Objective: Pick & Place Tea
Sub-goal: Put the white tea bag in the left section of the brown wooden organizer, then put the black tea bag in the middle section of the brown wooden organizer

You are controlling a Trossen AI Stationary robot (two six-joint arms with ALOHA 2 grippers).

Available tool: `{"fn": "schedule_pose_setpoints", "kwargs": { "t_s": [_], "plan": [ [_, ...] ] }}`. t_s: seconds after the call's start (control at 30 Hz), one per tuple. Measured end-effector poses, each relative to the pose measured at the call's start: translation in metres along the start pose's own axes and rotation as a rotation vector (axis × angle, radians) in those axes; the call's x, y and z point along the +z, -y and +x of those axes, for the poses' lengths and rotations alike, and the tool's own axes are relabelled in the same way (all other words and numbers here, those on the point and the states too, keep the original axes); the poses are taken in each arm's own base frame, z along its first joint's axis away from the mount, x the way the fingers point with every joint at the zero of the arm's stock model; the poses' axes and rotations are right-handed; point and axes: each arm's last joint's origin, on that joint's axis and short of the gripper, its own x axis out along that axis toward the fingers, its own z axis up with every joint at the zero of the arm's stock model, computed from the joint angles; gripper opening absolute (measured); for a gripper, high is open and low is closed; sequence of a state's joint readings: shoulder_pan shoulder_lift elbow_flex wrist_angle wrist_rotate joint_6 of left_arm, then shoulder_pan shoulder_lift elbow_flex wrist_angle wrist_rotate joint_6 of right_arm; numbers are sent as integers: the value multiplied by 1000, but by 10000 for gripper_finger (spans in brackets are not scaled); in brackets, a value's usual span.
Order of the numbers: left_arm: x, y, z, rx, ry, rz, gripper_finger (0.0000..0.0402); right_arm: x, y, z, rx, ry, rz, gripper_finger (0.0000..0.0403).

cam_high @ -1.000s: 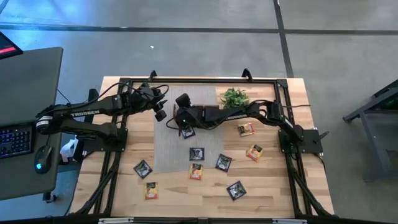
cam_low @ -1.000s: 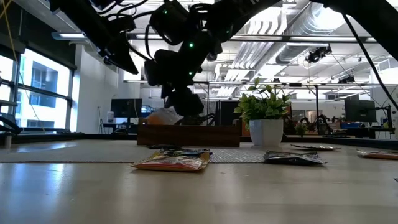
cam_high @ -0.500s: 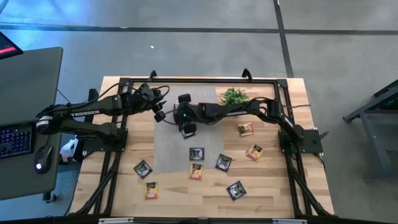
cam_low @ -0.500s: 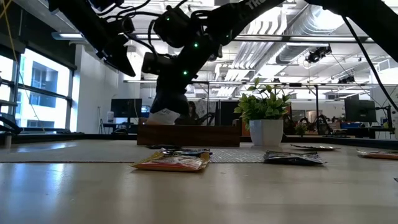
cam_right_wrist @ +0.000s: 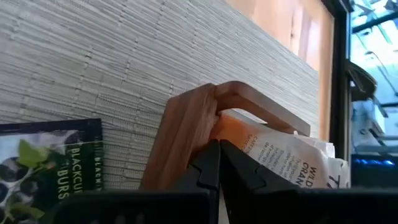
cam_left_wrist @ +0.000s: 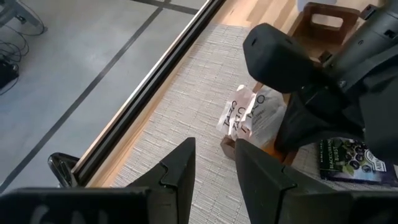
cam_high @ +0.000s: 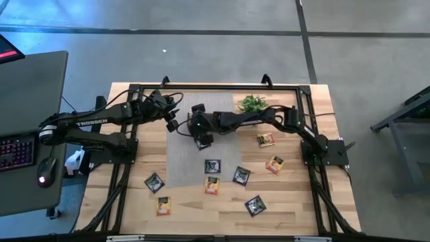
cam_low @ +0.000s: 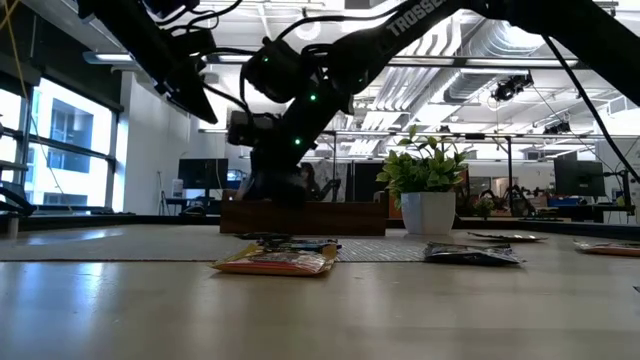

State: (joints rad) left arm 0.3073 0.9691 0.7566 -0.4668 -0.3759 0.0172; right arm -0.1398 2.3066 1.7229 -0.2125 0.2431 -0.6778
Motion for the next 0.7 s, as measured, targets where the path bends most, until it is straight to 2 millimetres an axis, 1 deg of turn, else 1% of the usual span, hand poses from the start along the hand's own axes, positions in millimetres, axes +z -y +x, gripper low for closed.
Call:
{"fn": "schedule_pose_setpoints", "kwargs": {
  "t_s": [0.13,0.23,0.37,0.43,0.53,0.6,0.67,0.7],
  "plan": [
    [0,0,0,1,0,0,111,5,2,-11,1,10,-25,2],
    [0,0,0,0,0,0,111,18,7,-33,-46,14,-50,2],
    [0,0,0,0,0,0,111,36,15,-73,-61,59,-31,1],
    [0,0,0,0,0,-3,111,42,14,-93,-53,52,-11,2],
    [0,1,0,-33,0,-15,111,48,11,-130,-64,8,34,2],
    [0,2,0,-74,0,-14,111,48,8,-155,-69,-56,39,1],
    [0,3,0,-107,-1,-13,111,43,5,-177,-60,-134,51,1],
    [-1,3,0,-119,-4,-12,111,39,5,-186,-46,-164,83,1]
  ]
}}
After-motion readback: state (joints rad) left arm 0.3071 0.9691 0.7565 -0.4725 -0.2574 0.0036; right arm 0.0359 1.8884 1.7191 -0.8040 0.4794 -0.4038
